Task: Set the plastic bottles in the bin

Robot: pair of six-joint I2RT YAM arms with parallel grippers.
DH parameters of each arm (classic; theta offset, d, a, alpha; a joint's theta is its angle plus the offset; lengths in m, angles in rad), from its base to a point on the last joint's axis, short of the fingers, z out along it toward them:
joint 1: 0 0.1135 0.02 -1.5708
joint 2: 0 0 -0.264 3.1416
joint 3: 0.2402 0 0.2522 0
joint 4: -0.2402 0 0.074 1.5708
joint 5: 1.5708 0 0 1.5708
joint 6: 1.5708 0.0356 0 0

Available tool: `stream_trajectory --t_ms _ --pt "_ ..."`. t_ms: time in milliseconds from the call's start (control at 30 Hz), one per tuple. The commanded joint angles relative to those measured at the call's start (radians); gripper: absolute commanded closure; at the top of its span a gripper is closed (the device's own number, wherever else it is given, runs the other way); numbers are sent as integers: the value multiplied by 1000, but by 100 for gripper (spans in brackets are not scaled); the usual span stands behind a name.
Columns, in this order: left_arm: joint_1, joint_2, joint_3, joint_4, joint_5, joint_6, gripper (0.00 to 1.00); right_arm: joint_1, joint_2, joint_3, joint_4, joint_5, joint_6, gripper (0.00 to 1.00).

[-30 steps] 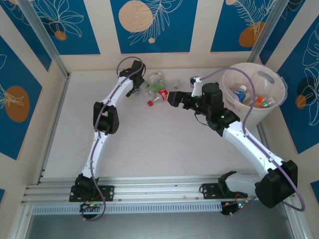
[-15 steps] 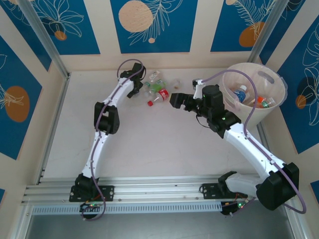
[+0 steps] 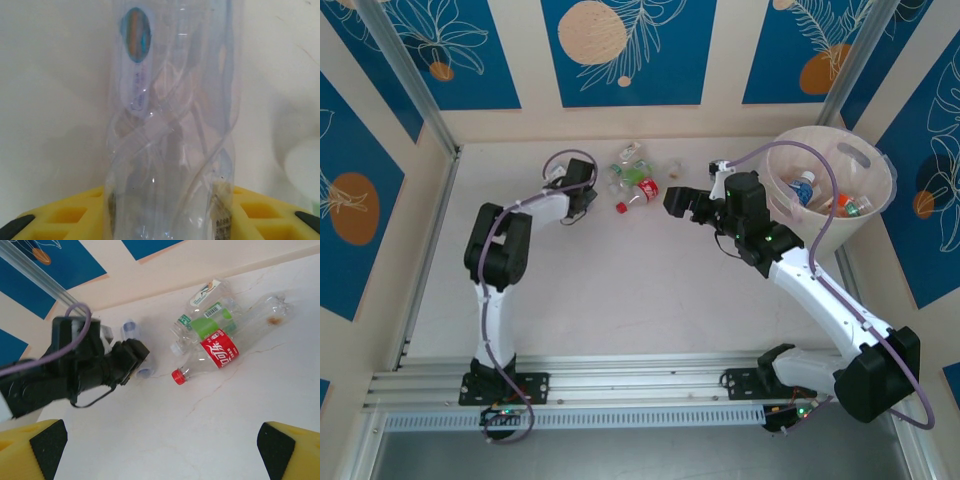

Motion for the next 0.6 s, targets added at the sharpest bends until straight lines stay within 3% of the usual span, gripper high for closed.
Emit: stream_trajectory --t_ms 0,200,367,467,567 --pt "8 -142 -170 353 156 161 57 -9 -10 -37 61 30 45 0" --pt "7 -355 -369 499 426 329 59 -36 5 -59 179 -33 92 0" --pt "5 -474 -411 539 775 414 61 -56 61 -24 219 -125 147 1" --pt "1 -513 -404 569 980 432 61 -71 100 -9 289 -271 171 0" --pt "-10 -556 -412 597 1066 445 62 -84 136 25 347 -402 187 0"
